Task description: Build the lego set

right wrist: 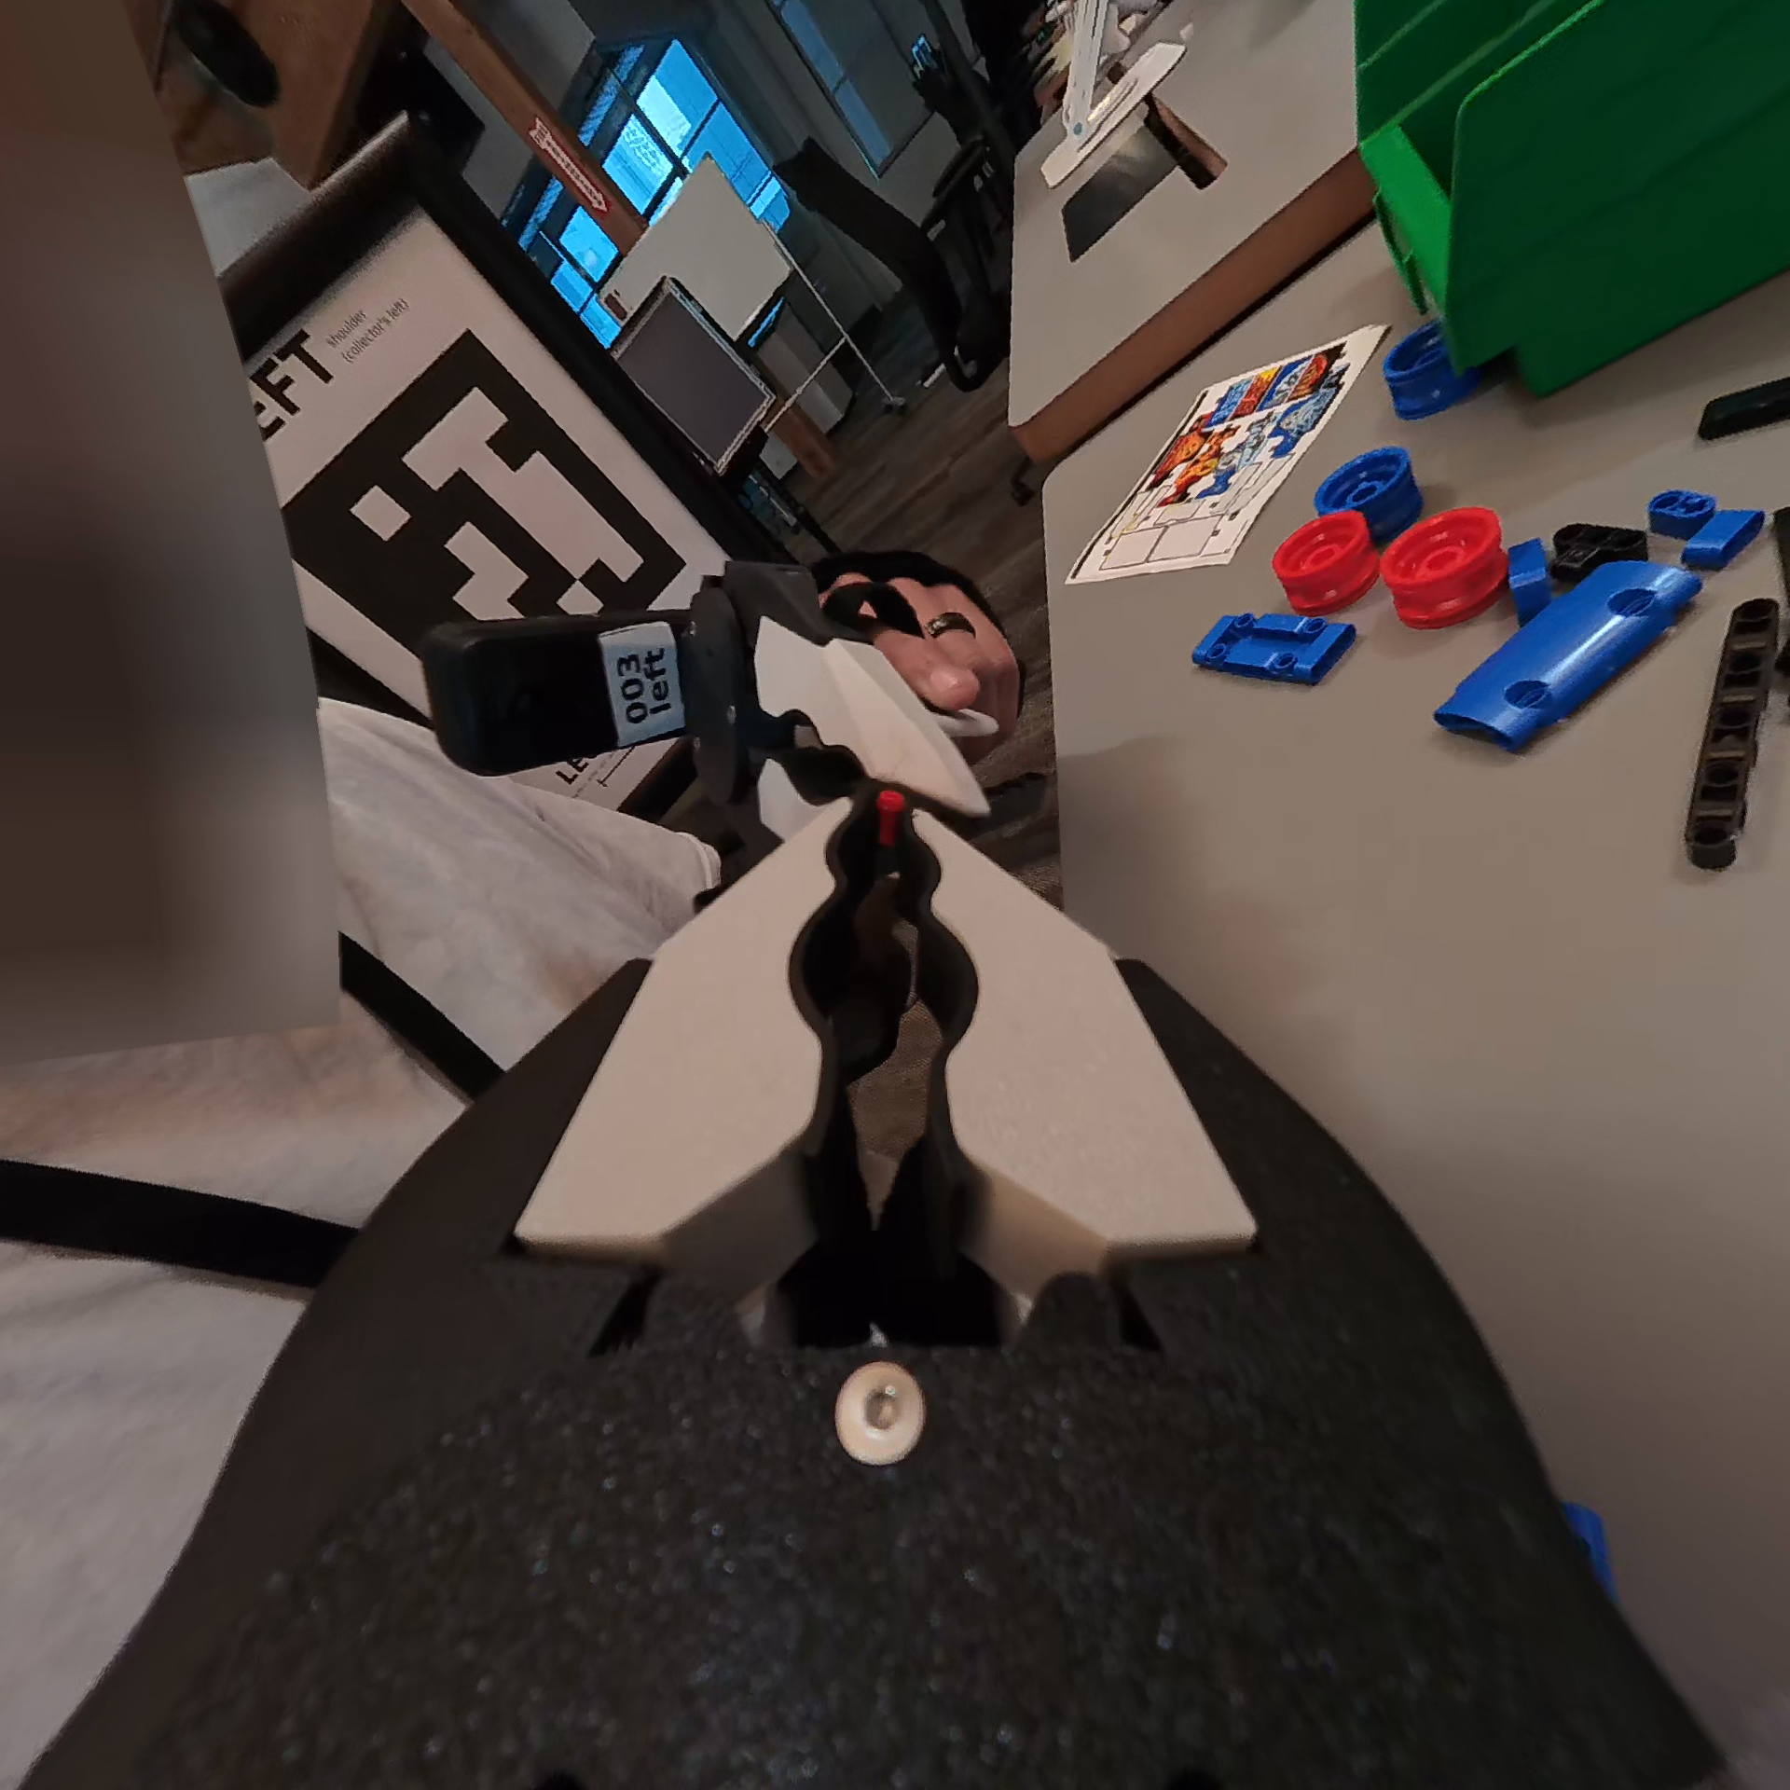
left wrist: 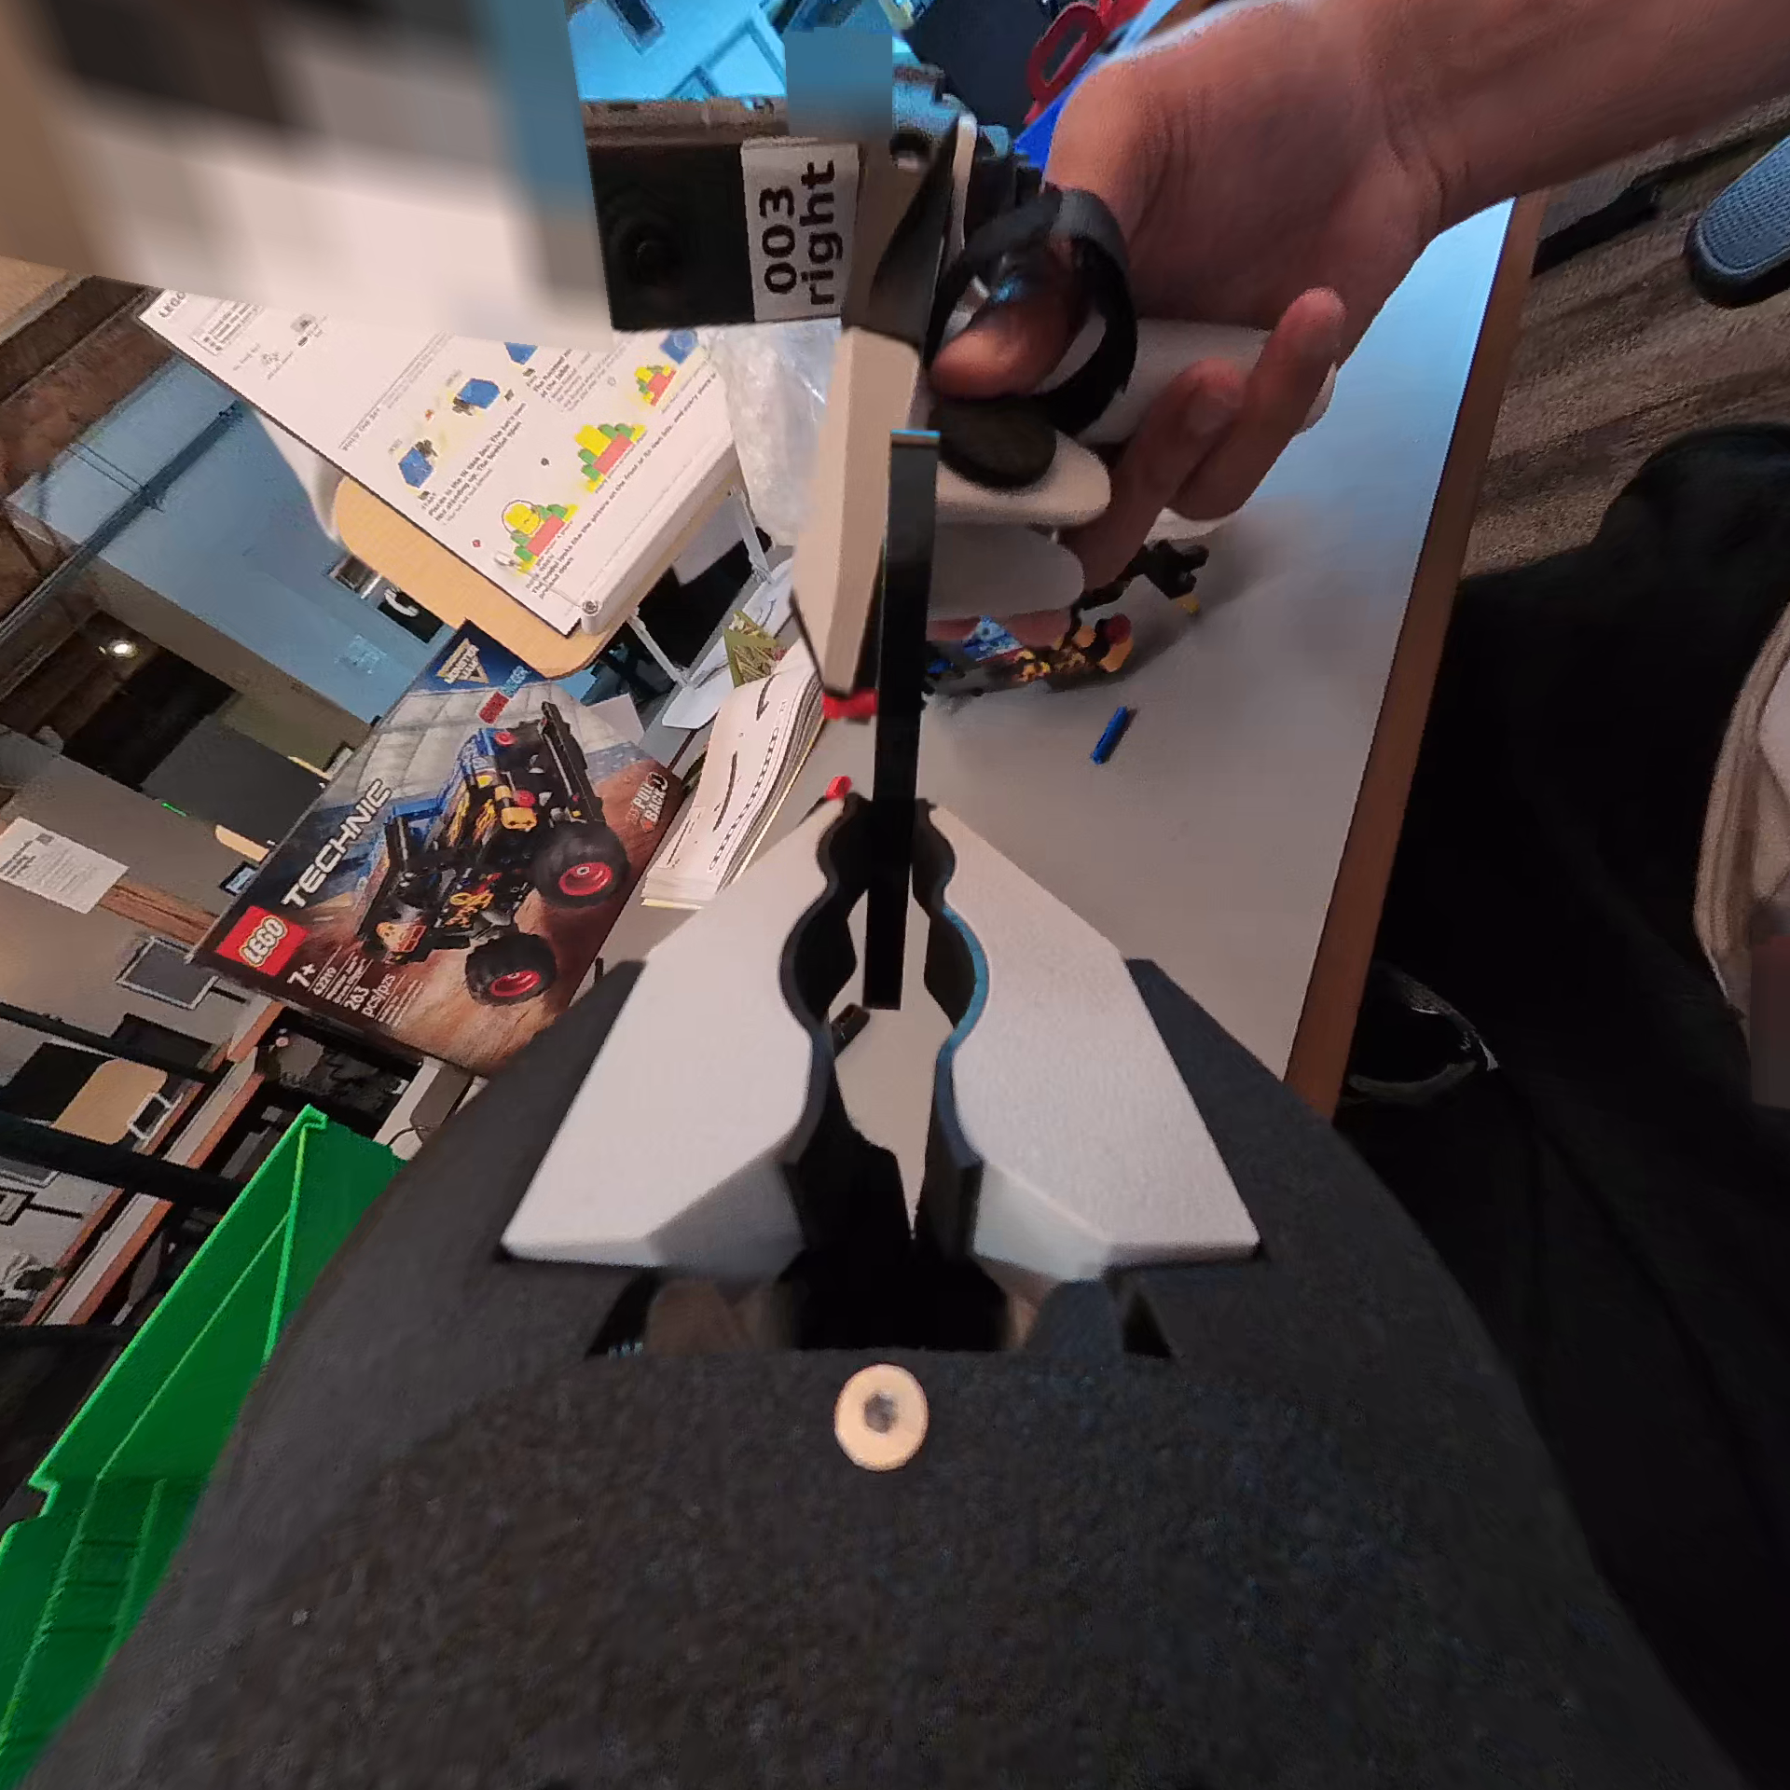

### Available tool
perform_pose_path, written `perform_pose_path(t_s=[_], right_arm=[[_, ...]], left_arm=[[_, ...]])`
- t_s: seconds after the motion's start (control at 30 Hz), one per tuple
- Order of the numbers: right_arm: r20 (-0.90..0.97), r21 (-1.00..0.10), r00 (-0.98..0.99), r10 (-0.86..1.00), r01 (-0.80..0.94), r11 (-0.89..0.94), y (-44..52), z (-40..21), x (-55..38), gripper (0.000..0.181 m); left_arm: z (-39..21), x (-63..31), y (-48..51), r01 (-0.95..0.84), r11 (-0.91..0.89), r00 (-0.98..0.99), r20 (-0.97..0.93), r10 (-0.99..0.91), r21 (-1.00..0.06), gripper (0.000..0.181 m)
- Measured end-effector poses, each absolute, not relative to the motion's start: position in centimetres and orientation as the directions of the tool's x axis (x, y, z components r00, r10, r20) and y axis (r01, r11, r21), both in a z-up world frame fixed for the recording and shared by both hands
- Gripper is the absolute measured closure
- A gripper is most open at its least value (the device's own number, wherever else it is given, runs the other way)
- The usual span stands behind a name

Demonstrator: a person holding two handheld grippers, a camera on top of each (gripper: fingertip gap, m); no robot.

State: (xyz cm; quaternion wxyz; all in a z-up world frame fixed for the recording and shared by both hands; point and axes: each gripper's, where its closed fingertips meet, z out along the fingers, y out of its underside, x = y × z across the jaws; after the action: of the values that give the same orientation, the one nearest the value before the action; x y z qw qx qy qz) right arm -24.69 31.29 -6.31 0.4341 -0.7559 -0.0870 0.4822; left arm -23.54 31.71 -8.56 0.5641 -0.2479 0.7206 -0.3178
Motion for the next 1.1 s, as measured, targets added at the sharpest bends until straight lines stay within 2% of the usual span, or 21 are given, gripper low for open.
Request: perform_pose_path(t_s=[0.27, 0.6, 1.1], right_arm=[[-0.652, -0.734, 0.531, 0.541, -0.264, -0.626, 31.3, -6.8, -24.8, 0.179], [-0.635, -0.754, 0.528, 0.563, -0.268, -0.600, 31.4, -7.0, -24.9, 0.179], [-0.619, -0.755, 0.537, 0.573, -0.205, -0.622, 31.3, -7.4, -25.1, 0.180]], left_arm=[[-9.2, -23.3, 31.4, -0.023, 0.740, -0.240, -0.715, -0.657, -0.672, 0.175], [-8.5, -23.8, 31.0, 0.009, 0.691, -0.260, -0.669, -0.697, -0.723, 0.175], [-9.1, -23.7, 31.2, -0.020, 0.710, -0.268, -0.681, -0.682, -0.704, 0.175]])
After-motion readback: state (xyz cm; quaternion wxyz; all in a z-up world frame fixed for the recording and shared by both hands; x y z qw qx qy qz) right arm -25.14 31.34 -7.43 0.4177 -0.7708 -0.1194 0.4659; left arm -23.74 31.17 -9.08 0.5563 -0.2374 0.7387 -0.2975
